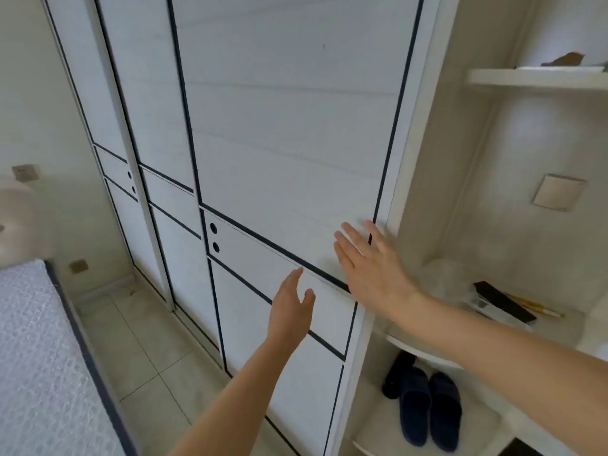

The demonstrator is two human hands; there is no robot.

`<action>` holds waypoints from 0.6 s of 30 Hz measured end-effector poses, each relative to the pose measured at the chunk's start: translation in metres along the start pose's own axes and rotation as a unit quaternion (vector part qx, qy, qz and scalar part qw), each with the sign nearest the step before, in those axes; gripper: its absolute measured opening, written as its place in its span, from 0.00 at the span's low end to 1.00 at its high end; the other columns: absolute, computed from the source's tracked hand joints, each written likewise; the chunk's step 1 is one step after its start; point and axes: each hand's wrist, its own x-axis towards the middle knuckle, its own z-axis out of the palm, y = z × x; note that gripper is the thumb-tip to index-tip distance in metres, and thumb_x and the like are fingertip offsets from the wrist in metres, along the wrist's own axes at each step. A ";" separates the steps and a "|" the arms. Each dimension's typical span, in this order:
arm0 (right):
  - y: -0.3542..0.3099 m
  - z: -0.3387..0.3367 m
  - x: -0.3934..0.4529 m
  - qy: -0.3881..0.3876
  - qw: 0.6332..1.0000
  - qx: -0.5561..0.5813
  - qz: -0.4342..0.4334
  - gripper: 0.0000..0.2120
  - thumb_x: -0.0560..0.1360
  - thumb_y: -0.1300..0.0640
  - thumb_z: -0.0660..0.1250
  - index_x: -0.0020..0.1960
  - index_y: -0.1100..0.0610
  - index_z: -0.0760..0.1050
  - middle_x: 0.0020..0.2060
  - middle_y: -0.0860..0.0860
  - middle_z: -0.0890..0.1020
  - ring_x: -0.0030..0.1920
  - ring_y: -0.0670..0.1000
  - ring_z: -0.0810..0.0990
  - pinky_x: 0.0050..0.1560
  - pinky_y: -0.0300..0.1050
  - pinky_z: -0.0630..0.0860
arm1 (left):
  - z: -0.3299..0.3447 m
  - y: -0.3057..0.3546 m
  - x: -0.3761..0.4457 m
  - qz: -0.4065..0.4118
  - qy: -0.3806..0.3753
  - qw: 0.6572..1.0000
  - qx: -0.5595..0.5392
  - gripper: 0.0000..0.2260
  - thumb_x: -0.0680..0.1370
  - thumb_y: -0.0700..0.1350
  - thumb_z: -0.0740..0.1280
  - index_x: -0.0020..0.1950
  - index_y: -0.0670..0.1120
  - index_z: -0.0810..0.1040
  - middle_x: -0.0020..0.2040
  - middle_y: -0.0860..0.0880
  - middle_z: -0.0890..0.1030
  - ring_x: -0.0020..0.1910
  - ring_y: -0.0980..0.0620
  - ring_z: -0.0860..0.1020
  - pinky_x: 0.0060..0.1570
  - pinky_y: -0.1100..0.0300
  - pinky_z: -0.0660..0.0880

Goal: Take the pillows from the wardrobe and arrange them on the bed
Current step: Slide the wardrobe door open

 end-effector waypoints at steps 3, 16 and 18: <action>0.005 0.014 0.006 -0.019 0.998 -0.054 0.027 0.34 0.81 0.43 0.46 0.77 0.65 0.42 0.77 0.63 0.42 0.76 0.64 0.39 0.67 0.70 0.31 | 0.019 0.002 0.025 0.010 -0.019 1.000 -0.020 0.26 0.84 0.49 0.58 0.80 0.51 0.54 0.80 0.51 0.58 0.79 0.52 0.57 0.75 0.55 0.55; -0.005 0.047 0.036 -0.001 0.997 -0.083 0.005 0.44 0.80 0.40 0.52 0.72 0.72 0.31 0.68 0.74 0.30 0.67 0.74 0.29 0.58 0.76 0.26 | 0.079 -0.012 0.091 0.018 0.004 0.997 -0.081 0.36 0.79 0.65 0.49 0.80 0.54 0.36 0.80 0.56 0.36 0.77 0.58 0.31 0.73 0.59 0.33; -0.005 0.046 0.044 0.001 0.996 -0.090 -0.010 0.45 0.80 0.39 0.51 0.73 0.72 0.32 0.69 0.73 0.31 0.69 0.73 0.30 0.59 0.75 0.26 | 0.079 -0.016 0.100 0.034 0.019 0.998 -0.055 0.32 0.82 0.60 0.49 0.79 0.52 0.35 0.80 0.55 0.35 0.76 0.58 0.30 0.74 0.58 0.31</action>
